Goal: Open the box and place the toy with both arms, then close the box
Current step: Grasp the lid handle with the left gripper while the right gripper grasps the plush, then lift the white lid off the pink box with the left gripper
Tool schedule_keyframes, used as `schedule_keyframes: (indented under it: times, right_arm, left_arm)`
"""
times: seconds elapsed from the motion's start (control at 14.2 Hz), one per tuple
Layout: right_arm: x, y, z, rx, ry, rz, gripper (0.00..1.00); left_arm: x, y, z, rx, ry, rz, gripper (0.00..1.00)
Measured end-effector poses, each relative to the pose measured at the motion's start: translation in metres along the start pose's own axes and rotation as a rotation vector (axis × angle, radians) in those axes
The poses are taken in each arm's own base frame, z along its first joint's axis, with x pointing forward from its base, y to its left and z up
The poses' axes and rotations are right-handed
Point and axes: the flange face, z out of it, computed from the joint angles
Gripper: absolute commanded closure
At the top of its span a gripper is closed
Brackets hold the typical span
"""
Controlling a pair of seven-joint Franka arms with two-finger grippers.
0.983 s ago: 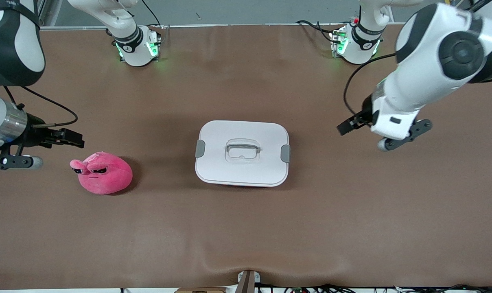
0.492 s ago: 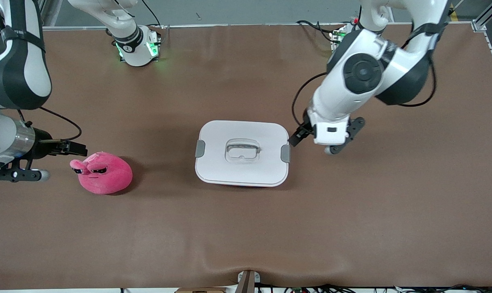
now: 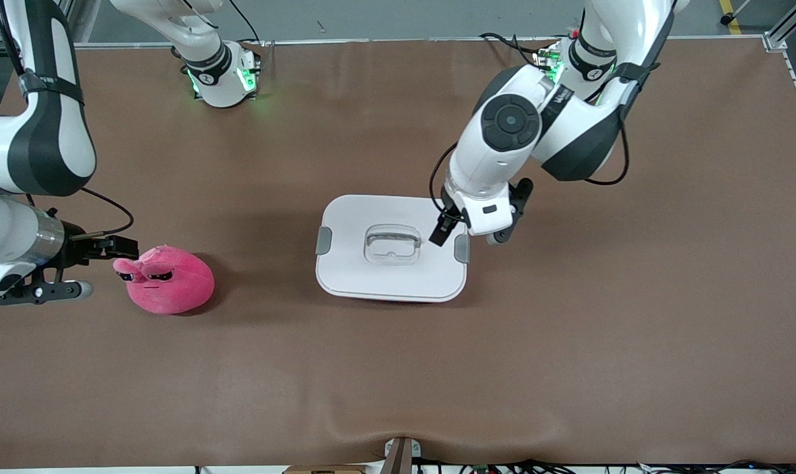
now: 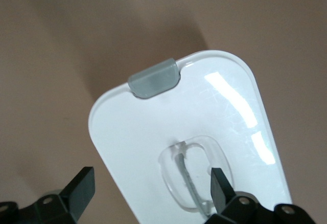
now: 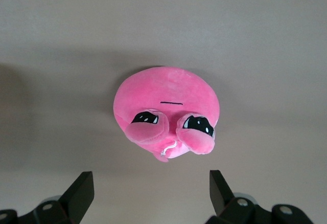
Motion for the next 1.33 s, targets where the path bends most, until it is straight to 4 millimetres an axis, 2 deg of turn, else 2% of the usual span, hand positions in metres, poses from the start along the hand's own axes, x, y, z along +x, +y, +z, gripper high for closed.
schedule_keyframes:
  times: [0.35,0.49,0.63,0.84,0.98,1.33]
  right_arm:
    - [0.002,-0.003,0.036,0.001,-0.002,-0.010,0.00]
    - [0.001,-0.004,0.058,0.001,-0.001,-0.014,0.00]
    - [0.000,-0.006,0.073,0.002,-0.003,-0.017,0.00]
    - [-0.002,-0.007,0.077,0.003,-0.011,-0.019,0.00]
    - [-0.002,-0.008,0.080,0.010,-0.007,-0.016,0.00]
    - [-0.001,-0.009,0.088,0.034,-0.008,0.004,0.00]
  left_arm:
    - [-0.047,0.010,0.042,-0.114,0.035,-0.131,0.10]
    - [-0.058,0.013,0.062,-0.119,0.052,-0.138,0.11]
    - [-0.065,0.013,0.076,-0.110,0.060,-0.131,0.11]
    - [-0.074,0.011,0.081,-0.105,0.056,-0.175,0.18]
    - [-0.077,0.010,0.084,-0.104,0.055,-0.222,0.30]
    - [-0.079,0.009,0.106,-0.101,0.091,-0.288,0.47]
